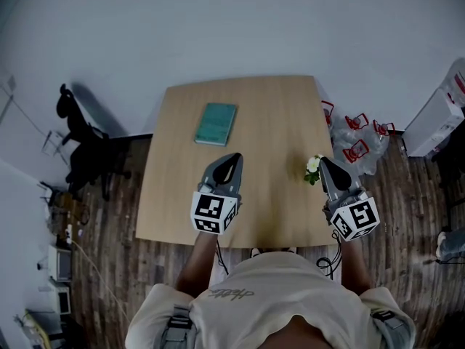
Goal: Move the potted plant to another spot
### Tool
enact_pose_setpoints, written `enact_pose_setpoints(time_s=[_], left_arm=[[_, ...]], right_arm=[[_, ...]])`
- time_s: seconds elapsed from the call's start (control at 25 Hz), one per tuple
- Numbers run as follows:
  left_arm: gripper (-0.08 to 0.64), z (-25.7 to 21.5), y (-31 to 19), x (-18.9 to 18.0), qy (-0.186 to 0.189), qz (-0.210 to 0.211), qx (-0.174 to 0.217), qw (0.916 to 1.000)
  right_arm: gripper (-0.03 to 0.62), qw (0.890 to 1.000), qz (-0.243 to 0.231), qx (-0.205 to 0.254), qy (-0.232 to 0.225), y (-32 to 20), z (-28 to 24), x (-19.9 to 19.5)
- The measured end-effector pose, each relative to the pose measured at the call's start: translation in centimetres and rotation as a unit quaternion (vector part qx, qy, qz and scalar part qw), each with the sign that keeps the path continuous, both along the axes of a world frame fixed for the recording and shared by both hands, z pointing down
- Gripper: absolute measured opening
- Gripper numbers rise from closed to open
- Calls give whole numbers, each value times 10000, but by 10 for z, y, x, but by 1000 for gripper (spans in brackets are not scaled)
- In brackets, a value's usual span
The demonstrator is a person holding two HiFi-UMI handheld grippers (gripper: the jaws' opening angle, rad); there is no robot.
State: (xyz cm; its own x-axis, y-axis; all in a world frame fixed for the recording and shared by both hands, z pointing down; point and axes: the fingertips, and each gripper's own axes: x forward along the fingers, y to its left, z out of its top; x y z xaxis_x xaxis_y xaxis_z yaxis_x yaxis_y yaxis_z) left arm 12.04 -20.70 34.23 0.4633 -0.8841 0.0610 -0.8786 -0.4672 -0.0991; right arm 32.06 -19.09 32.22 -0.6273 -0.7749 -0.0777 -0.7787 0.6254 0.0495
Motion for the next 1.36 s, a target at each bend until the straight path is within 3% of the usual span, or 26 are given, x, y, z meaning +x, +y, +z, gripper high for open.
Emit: enact_pose_setpoints(time_s=[0.2, 1.36], left_arm=[[17, -2, -1, -2, 87, 32, -63, 9999], [17, 13, -9, 5, 410, -30, -159, 9990]], right_arm=[[2, 9998, -31, -76, -187, -3, 1, 4], [2, 9999, 63, -113, 35, -9, 16, 33]])
